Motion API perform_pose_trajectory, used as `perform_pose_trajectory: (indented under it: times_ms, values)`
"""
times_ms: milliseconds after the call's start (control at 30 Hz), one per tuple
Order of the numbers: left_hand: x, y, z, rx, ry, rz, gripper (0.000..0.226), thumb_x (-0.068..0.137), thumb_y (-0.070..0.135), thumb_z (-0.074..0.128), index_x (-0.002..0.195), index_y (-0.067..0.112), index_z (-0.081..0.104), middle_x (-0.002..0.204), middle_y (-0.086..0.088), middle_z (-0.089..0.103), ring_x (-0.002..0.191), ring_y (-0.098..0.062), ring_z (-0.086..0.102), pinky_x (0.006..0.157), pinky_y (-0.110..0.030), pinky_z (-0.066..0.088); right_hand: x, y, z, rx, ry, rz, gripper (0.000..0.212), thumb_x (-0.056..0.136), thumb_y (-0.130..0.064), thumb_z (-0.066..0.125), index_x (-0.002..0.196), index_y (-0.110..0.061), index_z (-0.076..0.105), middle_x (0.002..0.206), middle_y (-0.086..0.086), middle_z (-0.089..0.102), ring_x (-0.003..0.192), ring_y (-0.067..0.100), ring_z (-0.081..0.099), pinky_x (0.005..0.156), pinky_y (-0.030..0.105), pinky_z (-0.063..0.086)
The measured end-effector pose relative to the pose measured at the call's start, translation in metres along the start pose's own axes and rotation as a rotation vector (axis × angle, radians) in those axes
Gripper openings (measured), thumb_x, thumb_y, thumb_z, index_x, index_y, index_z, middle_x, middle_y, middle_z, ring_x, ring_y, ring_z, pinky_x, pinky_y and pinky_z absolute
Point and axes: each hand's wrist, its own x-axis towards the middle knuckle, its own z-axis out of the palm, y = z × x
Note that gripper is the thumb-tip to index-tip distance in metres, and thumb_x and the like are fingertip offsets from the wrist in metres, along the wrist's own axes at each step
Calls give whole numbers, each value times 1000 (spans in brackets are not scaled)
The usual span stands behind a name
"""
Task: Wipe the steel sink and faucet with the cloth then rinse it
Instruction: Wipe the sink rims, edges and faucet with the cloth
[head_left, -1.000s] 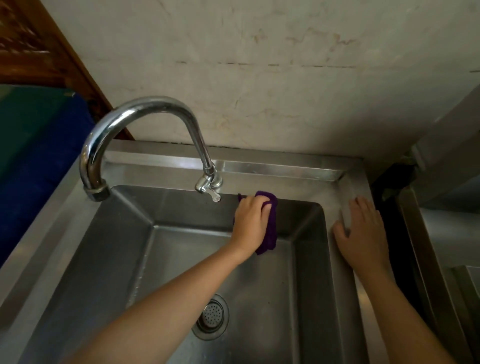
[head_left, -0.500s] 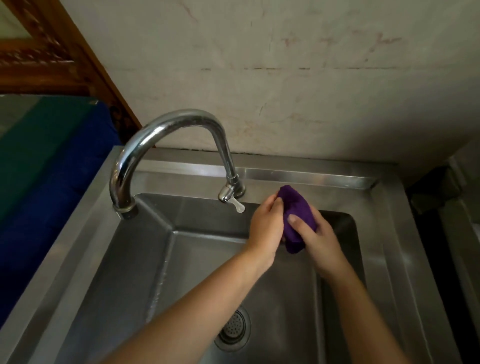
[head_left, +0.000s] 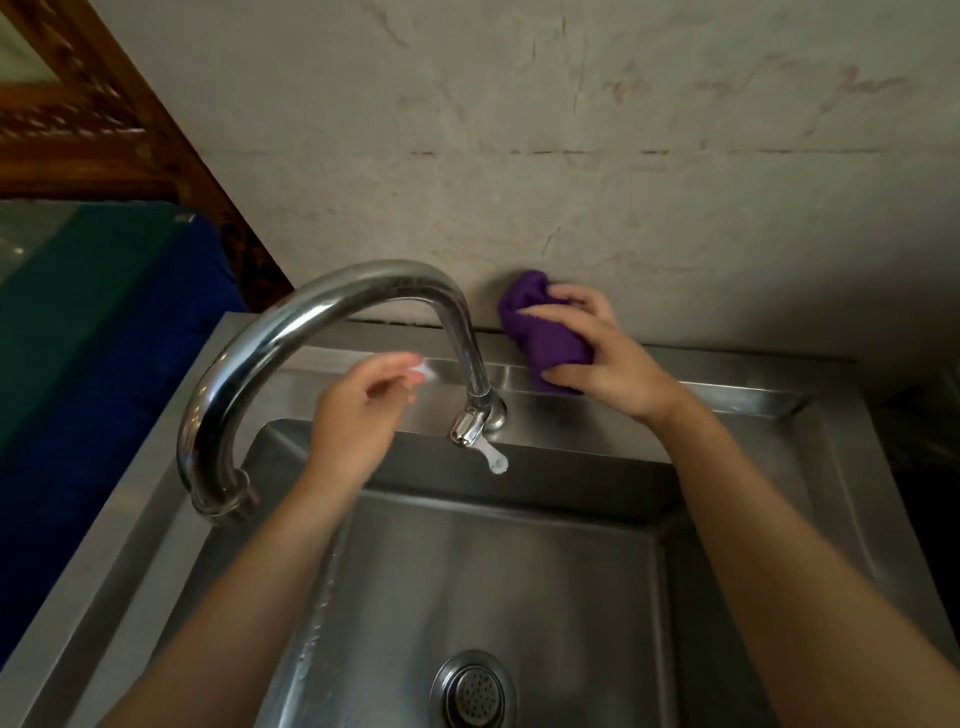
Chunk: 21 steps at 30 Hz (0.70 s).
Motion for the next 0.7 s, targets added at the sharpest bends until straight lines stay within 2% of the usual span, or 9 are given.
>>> perform_pose_trajectory:
  times_ms: [67, 133, 200, 267, 367, 433, 500, 567, 700]
  values:
    - [26, -12, 3, 52, -4, 98, 33, 88, 4, 58, 107, 31, 62, 102, 9, 68, 88, -1, 62, 83, -29, 50, 23, 4, 17, -329, -160, -127, 63, 65, -13, 69, 126, -23, 55, 147, 8, 23, 137, 21, 23, 114, 28, 21]
    - [48, -16, 14, 95, -73, 153, 38, 86, 1, 60, 118, 21, 59, 111, 0, 65, 93, -1, 60, 90, -29, 47, 32, 7, 28, -594, -312, -153, 68, 70, -16, 71, 133, -29, 50, 156, 4, 13, 141, 24, 13, 116, 35, 14]
    - [62, -15, 24, 235, -193, 271, 40, 83, -1, 63, 121, 11, 60, 116, -10, 64, 103, -12, 59, 92, -21, 44, 31, 6, 24, -604, -360, -51, 71, 75, -19, 70, 138, -34, 42, 157, -3, 9, 141, 20, 7, 114, 33, 10]
    - [65, -17, 32, 323, -292, 396, 38, 81, -4, 62, 117, 8, 64, 114, -11, 66, 106, -18, 58, 89, -17, 44, 25, 6, 15, -486, -292, -1, 62, 82, -24, 66, 137, -36, 42, 156, -5, 13, 141, 21, 10, 117, 39, 11]
    - [57, -32, 38, 424, -212, 478, 29, 81, -1, 62, 106, 9, 69, 108, -10, 68, 103, -28, 58, 90, -34, 45, 17, 7, 17, -609, -224, -37, 44, 92, -37, 50, 135, -42, 42, 152, -10, 23, 137, 20, 17, 113, 43, 15]
    - [46, -47, 43, 428, -127, 446, 25, 80, 1, 63, 103, 8, 69, 102, -11, 69, 98, -29, 59, 86, -34, 45, 20, 7, 25, -688, -289, -41, 44, 92, -43, 39, 136, -44, 41, 150, -12, 24, 134, 19, 17, 109, 39, 13]
    - [35, -56, 47, 394, -89, 401, 23, 80, 1, 64, 102, 7, 71, 98, -11, 69, 94, -26, 60, 81, -25, 42, 26, 4, 29, -730, -347, -33, 50, 85, -43, 32, 134, -44, 44, 148, -13, 25, 130, 18, 16, 107, 36, 11]
    - [33, -62, 49, 388, -110, 413, 20, 81, 5, 62, 98, 7, 73, 95, -11, 70, 93, -27, 61, 79, -14, 36, 32, 3, 29, -781, -358, -28, 44, 90, -37, 35, 132, -43, 47, 145, -14, 28, 128, 18, 18, 108, 35, 10]
    - [42, -65, 39, 442, -209, 505, 26, 80, 2, 55, 99, 4, 73, 101, -15, 69, 96, -31, 60, 88, 2, 26, 27, 7, 32, -870, -334, -36, 41, 93, -33, 39, 133, -40, 47, 141, -12, 30, 126, 20, 21, 109, 37, 14]
